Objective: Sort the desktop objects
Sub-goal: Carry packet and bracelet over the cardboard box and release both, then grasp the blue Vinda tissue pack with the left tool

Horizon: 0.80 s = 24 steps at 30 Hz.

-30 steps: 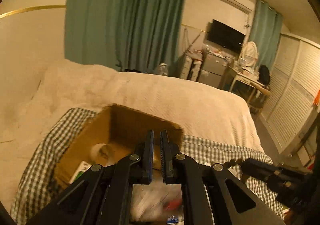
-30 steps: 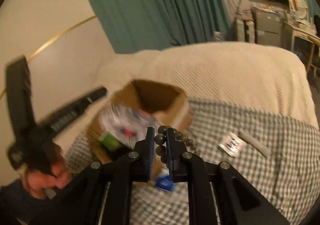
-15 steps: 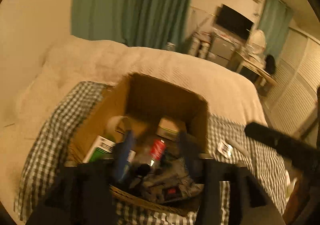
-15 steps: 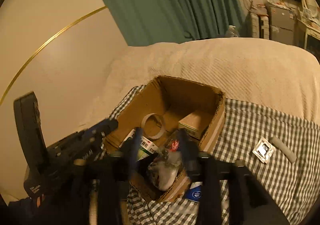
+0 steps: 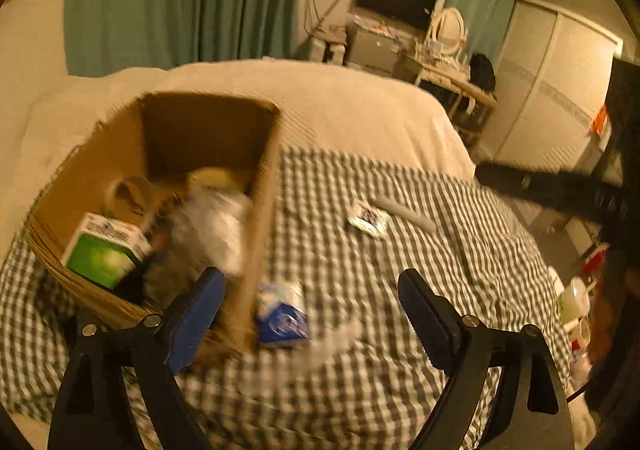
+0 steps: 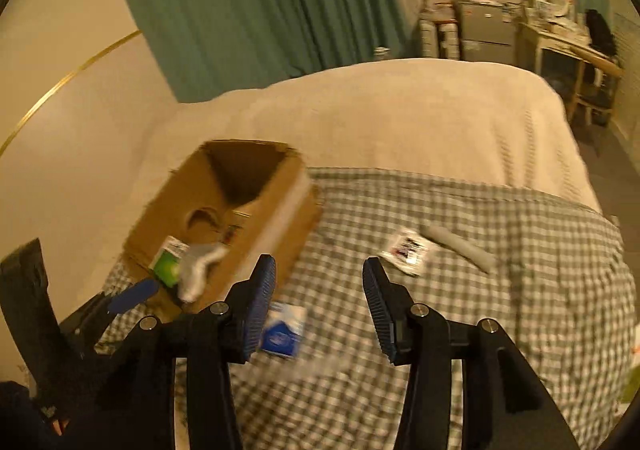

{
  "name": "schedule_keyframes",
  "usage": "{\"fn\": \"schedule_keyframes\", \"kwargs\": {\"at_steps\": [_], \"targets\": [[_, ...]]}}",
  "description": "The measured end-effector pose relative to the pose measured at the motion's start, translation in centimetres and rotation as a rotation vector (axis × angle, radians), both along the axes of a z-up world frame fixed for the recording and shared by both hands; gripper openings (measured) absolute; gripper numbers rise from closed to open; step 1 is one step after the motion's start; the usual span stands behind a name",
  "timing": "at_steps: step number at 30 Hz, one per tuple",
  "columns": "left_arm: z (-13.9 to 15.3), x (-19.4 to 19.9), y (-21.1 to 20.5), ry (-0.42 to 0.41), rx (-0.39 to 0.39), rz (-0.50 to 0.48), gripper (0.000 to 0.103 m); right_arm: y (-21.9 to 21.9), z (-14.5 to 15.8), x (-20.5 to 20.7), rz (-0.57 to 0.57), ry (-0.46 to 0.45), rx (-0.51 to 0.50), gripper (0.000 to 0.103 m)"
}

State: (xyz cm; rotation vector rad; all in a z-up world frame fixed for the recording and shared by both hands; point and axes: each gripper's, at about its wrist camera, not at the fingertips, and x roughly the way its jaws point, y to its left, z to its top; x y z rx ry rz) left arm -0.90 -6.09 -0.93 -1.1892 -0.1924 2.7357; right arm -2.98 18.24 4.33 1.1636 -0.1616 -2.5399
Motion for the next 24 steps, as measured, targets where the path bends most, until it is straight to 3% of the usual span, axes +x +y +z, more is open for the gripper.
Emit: {"fn": "schedule_keyframes", "kwargs": {"at_steps": [2, 7, 12, 16, 19, 24], "targets": [[-0.9, 0.2, 2.0, -0.025, -0.027, -0.034, 0.093, 1.6, -0.1, 0.7, -0.024, 0.003, 0.01, 0.045], [-4.2, 0.9, 6.1, -0.062, -0.178, -0.096, 0.093, 4.8, -0.9, 2.3, -0.055, -0.021, 0.033, 0.045], [-8.0, -0.1, 6.6, -0.183, -0.223, -0.043, 0.093, 7.1, -1.4, 3.7, -0.071, -0.013, 0.065, 0.046], [-11.4, -3.0, 2.5, -0.324, -0.17, 0.16, 0.093, 8.9, -1.3, 4.3, -0.093, -0.004, 0.033, 0.051], [-12.6, -3.9, -0.9, -0.357, 0.052, 0.216, 0.093, 9.2, -1.5, 4.5, -0.093, -0.001, 0.037, 0.051], [-12.8, -4.9, -2.2, -0.336, 0.059, 0.257, 0.093, 9.4, -2.8, 4.1, -0.091, -0.019, 0.055, 0.051]]}}
